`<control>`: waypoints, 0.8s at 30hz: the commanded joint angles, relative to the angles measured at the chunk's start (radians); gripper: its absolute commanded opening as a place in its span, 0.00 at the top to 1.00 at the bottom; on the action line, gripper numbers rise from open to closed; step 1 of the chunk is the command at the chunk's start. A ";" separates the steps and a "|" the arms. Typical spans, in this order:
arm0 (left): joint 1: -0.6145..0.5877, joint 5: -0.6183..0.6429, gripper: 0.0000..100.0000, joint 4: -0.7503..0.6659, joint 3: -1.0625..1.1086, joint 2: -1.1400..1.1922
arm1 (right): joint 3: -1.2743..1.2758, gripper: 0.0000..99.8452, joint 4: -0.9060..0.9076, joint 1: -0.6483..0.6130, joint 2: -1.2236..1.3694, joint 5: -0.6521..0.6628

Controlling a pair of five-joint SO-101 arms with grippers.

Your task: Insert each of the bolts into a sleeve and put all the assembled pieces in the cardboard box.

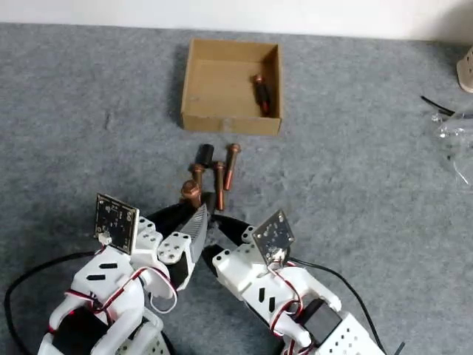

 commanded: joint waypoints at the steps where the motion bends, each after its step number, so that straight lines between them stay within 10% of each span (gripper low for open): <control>1: 0.010 -0.008 1.00 -0.014 -0.007 0.001 | -0.010 1.00 -0.031 -0.013 -0.021 0.014; 24: -0.001 -0.002 1.00 -0.020 0.039 0.001 | -0.010 1.00 -0.033 -0.005 -0.021 0.014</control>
